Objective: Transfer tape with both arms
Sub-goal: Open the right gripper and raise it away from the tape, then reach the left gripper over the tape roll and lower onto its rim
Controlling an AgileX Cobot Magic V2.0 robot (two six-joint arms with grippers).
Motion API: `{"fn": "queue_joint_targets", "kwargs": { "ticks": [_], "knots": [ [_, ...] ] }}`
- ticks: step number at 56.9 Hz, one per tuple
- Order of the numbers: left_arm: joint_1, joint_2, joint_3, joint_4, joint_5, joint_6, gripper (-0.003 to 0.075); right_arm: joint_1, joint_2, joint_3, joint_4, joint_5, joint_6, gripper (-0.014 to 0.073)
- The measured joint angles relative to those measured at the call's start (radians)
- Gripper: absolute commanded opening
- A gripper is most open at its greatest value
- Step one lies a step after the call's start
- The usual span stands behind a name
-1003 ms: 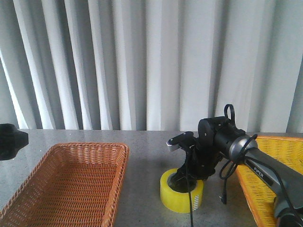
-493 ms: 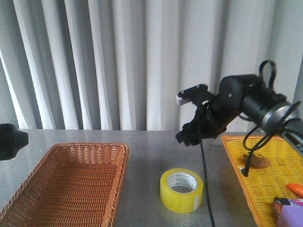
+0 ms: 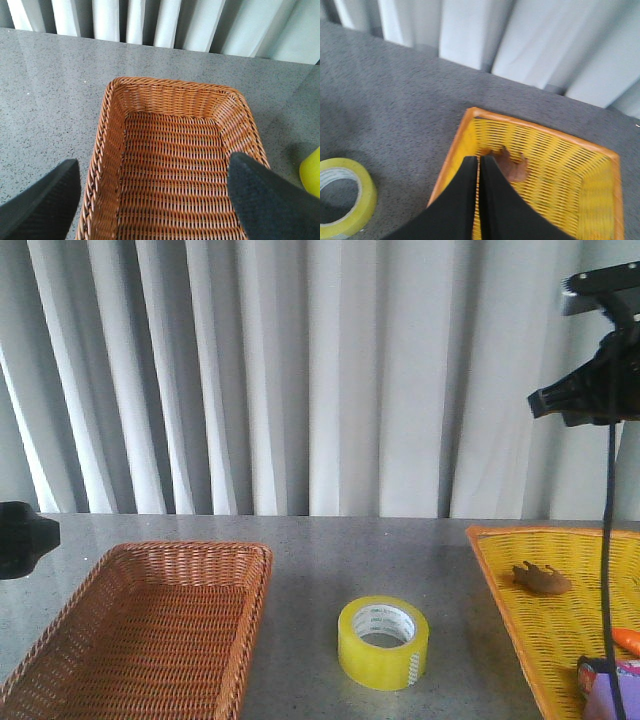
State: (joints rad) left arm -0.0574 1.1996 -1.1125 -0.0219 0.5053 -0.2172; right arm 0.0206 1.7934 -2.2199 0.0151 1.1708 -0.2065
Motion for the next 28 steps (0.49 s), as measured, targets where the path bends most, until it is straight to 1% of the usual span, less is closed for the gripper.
{"fn": "queue_joint_targets", "kwargs": {
  "ticks": [5,12,19,28],
  "knots": [
    [-0.001,0.0,0.0,0.0,-0.002,0.0,0.0571,-0.021,-0.023,0.0,-0.006,0.002,0.027,-0.0008],
    [-0.021,0.009,-0.013,0.0,-0.029,0.011,0.0571,-0.022,-0.033,0.0,-0.01,0.004,0.04,-0.0008],
    [-0.08,0.051,-0.081,0.0,-0.038,0.045,0.0571,-0.022,-0.033,0.0,-0.004,0.011,0.04,-0.0008],
    [-0.18,0.113,-0.204,-0.011,-0.026,0.054,0.0571,-0.022,-0.033,0.0,-0.004,0.011,0.04,-0.0008]
  ]
}}
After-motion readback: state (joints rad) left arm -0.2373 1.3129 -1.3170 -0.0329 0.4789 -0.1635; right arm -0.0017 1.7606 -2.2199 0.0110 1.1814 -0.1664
